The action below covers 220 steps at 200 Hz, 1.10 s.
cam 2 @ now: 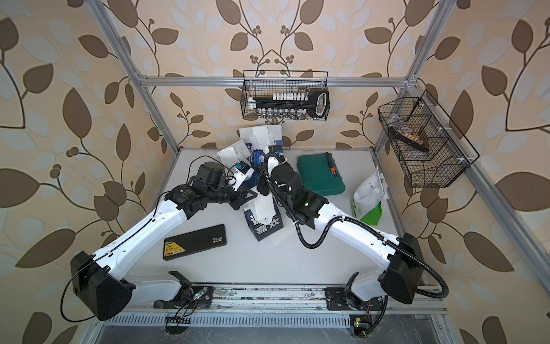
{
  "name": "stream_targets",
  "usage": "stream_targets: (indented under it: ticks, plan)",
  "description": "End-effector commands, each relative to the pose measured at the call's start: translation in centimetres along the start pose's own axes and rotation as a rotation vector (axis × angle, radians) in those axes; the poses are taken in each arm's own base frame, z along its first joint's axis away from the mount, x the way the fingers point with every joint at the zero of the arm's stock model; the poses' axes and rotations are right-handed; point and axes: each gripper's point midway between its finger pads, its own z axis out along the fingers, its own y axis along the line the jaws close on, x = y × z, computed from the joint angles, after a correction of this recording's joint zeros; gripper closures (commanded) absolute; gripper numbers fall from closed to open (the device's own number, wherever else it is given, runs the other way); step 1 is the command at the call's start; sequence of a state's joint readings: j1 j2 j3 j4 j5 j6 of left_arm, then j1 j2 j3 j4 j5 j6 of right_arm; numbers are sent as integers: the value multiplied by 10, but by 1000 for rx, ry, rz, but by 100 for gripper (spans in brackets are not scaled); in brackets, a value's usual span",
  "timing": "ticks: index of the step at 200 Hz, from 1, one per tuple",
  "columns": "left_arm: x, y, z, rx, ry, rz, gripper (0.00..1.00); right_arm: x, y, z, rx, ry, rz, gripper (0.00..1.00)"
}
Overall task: Staple the receipts to the bags
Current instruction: Place the stapler in the takeout bag.
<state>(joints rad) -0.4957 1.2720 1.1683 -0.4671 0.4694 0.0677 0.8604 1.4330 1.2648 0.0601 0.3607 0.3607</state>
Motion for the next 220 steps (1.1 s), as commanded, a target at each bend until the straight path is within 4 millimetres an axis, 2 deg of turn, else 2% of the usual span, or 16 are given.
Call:
stream_targets:
  ticks: [1,40,67,124,158,183,201,220]
  plan:
    - [-38,-12,-17,30,-166,72,100,-15,17,-13,-54,-55,-1,100]
    - [-49,-15,-26,27,-262,129,100,3,6,-21,-30,-17,-34,100]
    - [-52,-17,-23,51,-265,126,100,9,1,-29,-36,-3,-40,100]
    - [-56,-23,-12,116,-243,116,100,12,10,-37,-107,14,-61,100]
    - [-55,-38,-20,184,-275,205,100,28,13,-34,-123,70,-120,100]
    - [-51,-51,-27,238,-319,274,100,39,28,-38,-220,124,-155,74]
    - [-49,-54,-29,257,-324,294,100,38,39,-47,-294,138,-205,58]
    - [-48,-56,-30,276,-323,300,100,33,41,-57,-324,140,-274,43]
